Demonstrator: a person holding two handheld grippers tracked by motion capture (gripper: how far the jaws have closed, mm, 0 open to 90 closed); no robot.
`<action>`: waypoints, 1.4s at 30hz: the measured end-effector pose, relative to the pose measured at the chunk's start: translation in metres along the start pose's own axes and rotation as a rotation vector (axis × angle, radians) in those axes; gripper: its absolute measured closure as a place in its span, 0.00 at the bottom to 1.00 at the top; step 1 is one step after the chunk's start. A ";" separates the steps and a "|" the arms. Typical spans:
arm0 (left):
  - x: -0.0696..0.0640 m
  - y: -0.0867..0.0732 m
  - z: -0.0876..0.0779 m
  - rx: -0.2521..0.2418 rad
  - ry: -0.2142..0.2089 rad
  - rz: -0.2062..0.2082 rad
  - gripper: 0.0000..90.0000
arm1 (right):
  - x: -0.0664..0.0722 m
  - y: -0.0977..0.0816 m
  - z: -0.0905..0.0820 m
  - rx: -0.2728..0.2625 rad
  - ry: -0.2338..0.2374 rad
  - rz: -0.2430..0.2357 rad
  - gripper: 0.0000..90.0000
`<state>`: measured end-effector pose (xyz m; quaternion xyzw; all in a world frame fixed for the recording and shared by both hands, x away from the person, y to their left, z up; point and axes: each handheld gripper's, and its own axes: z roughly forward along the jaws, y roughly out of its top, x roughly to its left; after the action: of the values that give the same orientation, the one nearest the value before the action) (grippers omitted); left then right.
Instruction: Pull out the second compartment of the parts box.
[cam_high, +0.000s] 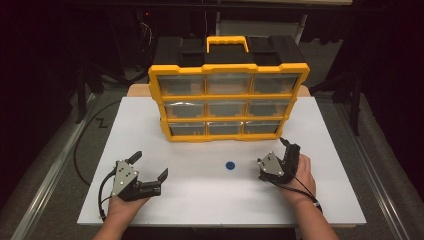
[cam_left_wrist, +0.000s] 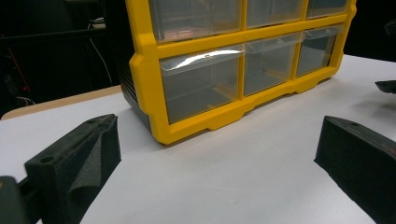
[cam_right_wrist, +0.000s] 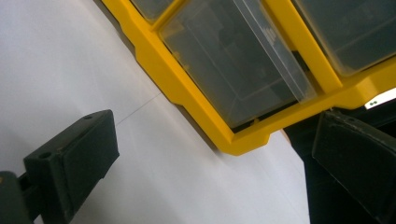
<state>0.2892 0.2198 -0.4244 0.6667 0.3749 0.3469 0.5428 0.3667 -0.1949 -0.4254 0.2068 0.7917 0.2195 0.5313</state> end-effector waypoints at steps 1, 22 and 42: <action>0.000 0.000 0.000 0.000 0.000 0.000 0.01 | 0.000 0.000 0.000 -0.001 -0.002 -0.013 0.02; -0.001 0.000 0.000 0.003 0.000 0.001 0.01 | 0.011 0.008 -0.002 0.005 -0.034 -0.173 0.01; -0.001 0.000 0.000 0.000 0.008 0.008 0.01 | 0.026 0.024 -0.003 -0.013 -0.118 -0.390 0.02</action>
<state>0.2890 0.2193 -0.4244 0.6667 0.3744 0.3516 0.5401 0.3567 -0.1608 -0.4306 0.0585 0.7828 0.1050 0.6105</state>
